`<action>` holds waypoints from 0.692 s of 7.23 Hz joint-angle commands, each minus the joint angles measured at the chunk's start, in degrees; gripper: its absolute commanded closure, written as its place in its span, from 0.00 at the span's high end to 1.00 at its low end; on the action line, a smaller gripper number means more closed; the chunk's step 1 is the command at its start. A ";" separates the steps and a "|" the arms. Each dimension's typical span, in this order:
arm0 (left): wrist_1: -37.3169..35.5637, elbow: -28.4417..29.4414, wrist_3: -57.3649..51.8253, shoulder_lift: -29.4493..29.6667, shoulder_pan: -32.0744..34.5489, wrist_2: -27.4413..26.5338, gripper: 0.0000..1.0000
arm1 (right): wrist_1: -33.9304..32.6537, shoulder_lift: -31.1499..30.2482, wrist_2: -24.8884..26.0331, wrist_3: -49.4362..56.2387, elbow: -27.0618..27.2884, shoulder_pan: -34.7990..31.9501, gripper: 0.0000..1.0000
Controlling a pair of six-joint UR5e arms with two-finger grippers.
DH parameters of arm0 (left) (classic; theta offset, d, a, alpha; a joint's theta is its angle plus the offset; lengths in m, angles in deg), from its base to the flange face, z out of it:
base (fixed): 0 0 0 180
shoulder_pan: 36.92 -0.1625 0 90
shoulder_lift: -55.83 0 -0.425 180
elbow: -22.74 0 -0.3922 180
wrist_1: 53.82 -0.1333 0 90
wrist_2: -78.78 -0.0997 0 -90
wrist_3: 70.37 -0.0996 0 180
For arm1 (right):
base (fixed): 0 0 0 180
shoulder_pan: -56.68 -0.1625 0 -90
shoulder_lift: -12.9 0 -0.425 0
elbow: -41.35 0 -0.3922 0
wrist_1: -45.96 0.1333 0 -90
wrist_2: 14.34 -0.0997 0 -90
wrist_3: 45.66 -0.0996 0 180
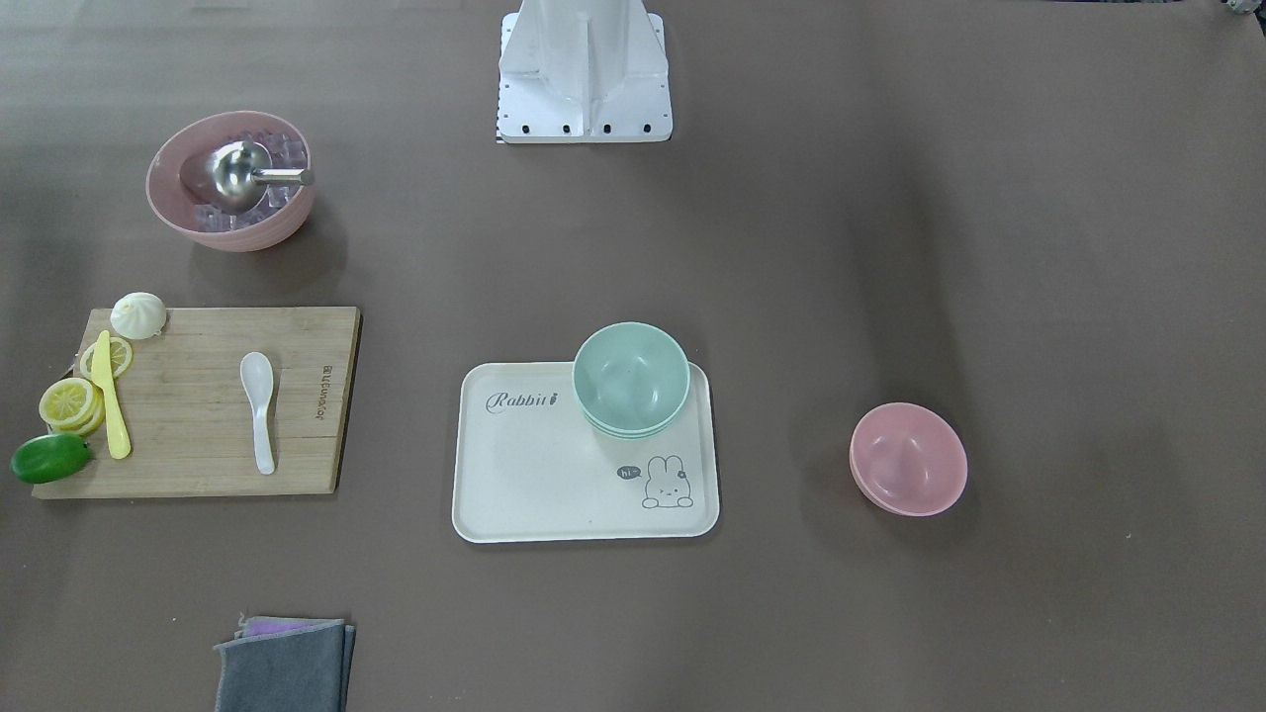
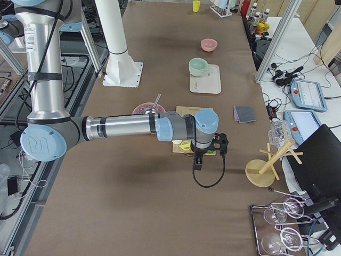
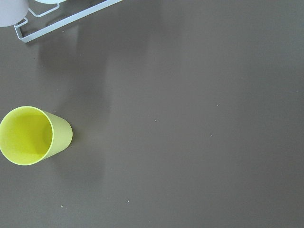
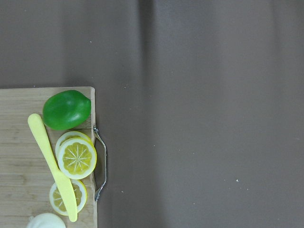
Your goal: Stack pink bowl on green and place spoon
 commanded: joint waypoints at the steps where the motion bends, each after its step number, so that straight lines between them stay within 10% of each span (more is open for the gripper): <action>1: 0.09 0.25 -0.02 0.00 -0.01 -0.27 0.98 | 0.00 0.01 0.09 0.00 -0.01 0.00 1.00; 5: 0.09 -0.28 0.06 1.05 -0.01 0.35 0.98 | 0.00 0.01 0.09 -0.09 -0.01 0.00 1.00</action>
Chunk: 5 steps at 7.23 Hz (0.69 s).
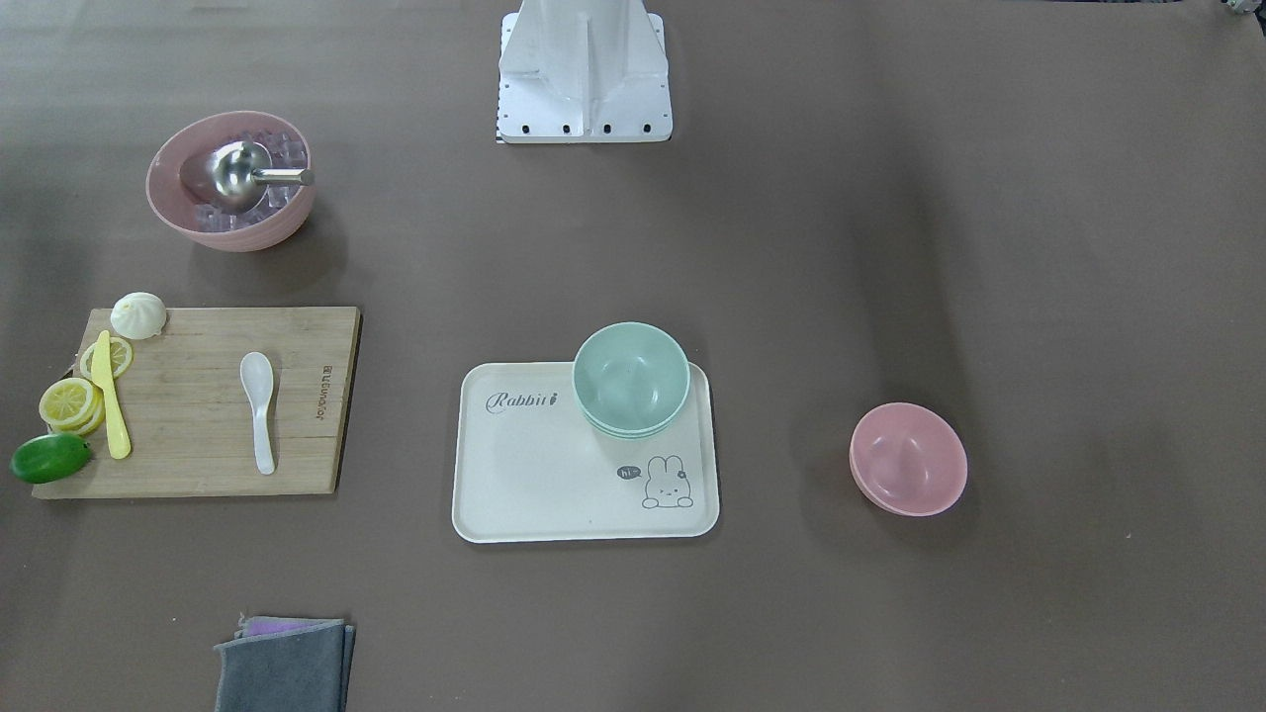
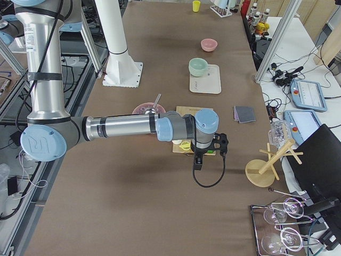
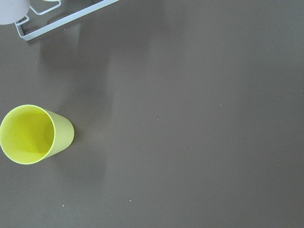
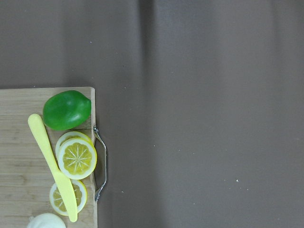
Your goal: Stack pink bowl on green and place spoon
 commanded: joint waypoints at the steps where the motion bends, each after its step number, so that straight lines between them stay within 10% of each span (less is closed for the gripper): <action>1: -0.46 -0.14 0.64 4.02 -0.78 1.65 0.98 | 0.00 0.00 0.06 -0.04 -0.04 0.00 1.00; 5: -0.29 -0.72 8.47 12.66 -9.20 1.84 0.98 | 0.00 0.00 0.06 -0.13 -0.31 0.18 1.00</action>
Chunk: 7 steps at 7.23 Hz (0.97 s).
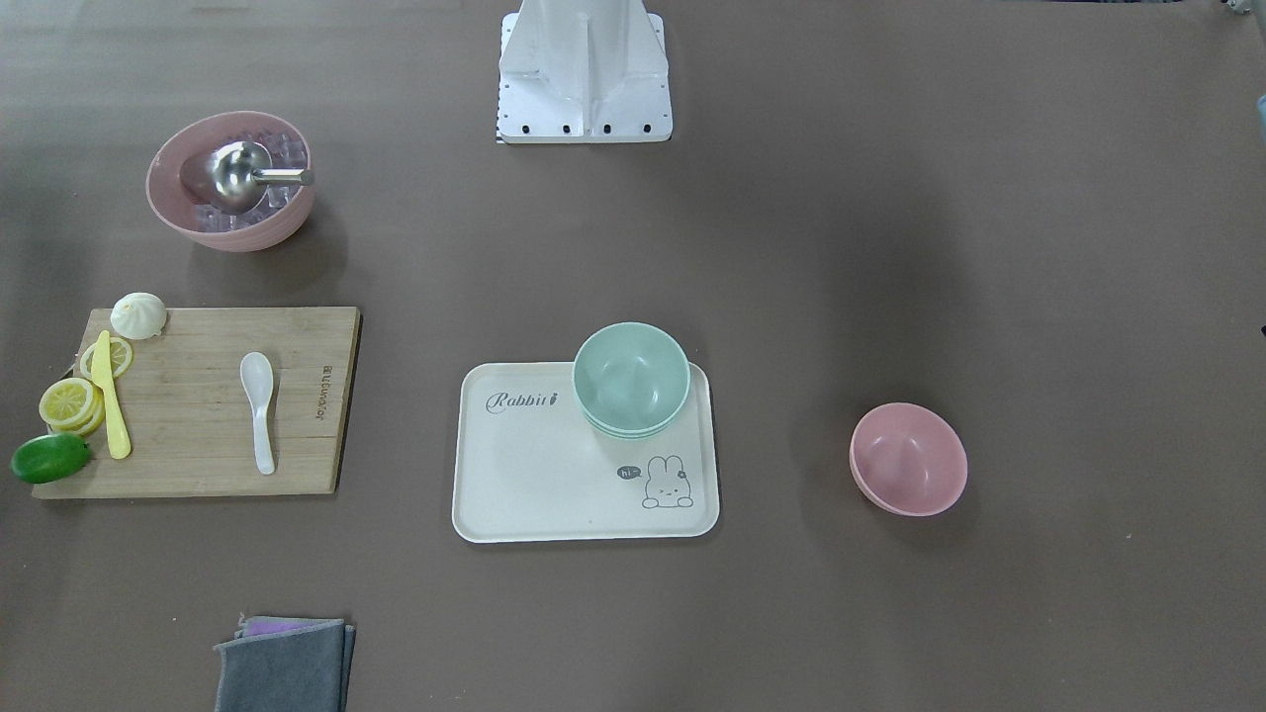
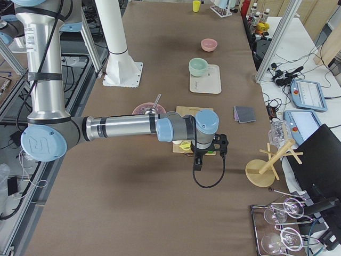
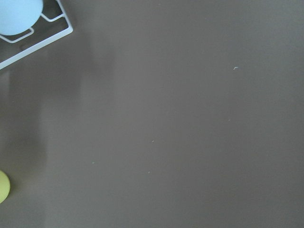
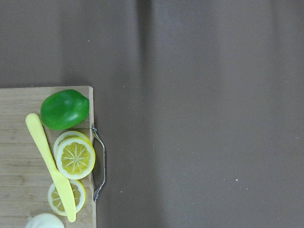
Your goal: Stack pink bowl on green and place spoon
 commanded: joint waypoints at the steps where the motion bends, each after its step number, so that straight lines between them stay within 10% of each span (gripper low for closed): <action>1: 0.51 -3.51 2.66 3.72 -5.40 -0.02 0.98 | 0.00 0.00 0.00 -0.05 -0.04 0.05 1.00; 4: 3.59 -1.33 11.91 6.63 -11.47 0.15 0.98 | -0.09 0.00 -0.09 -0.05 -0.04 0.05 1.00; 7: 18.12 13.66 25.14 15.33 -20.51 -0.55 0.98 | 0.00 0.00 -0.09 0.03 0.05 0.66 1.00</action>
